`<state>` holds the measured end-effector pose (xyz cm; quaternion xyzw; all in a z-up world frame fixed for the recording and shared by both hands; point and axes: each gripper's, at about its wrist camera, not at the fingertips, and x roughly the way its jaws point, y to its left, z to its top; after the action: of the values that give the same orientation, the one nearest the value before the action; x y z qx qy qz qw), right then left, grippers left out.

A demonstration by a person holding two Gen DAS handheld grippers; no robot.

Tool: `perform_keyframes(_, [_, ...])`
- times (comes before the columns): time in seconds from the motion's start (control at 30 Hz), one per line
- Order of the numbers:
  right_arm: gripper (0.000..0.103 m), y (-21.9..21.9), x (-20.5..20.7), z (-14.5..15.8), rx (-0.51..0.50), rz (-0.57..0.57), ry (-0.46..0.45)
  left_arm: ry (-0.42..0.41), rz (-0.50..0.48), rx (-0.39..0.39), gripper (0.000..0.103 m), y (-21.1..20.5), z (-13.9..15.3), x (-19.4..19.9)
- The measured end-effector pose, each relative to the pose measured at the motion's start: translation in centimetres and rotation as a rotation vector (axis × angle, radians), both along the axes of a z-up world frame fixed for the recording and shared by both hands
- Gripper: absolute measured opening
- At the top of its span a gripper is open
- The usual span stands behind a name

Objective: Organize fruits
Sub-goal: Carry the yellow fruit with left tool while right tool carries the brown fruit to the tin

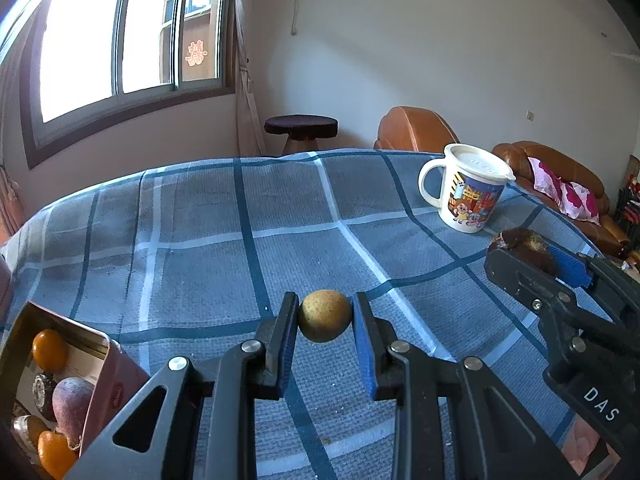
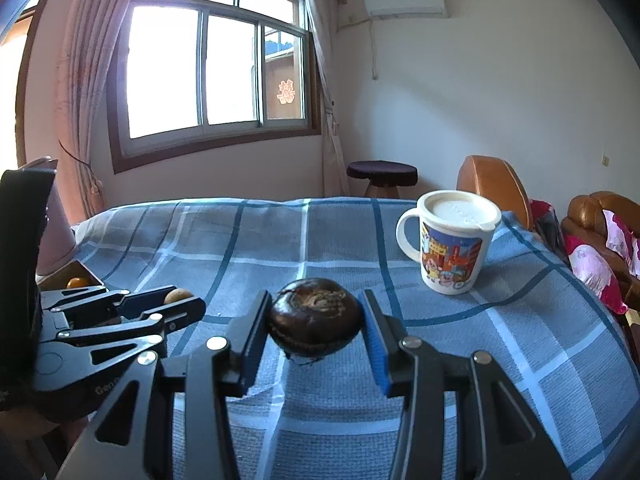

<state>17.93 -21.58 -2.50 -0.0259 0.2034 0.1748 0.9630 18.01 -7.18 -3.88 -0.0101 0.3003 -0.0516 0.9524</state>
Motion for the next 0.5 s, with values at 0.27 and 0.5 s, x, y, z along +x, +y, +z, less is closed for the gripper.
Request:
perform_keyframes(0.27, [0.047, 0.0, -0.6, 0.2, 0.001, 0.005, -0.038, -0.040, 0.000, 0.029, 0.029, -0.5, 0.3, -0.8])
perform_keyframes(0.5, [0.047, 0.0, -1.1, 0.4, 0.001, 0.002, -0.062, -0.070, 0.008, 0.047, 0.029, -0.7, 0.6, -1.3])
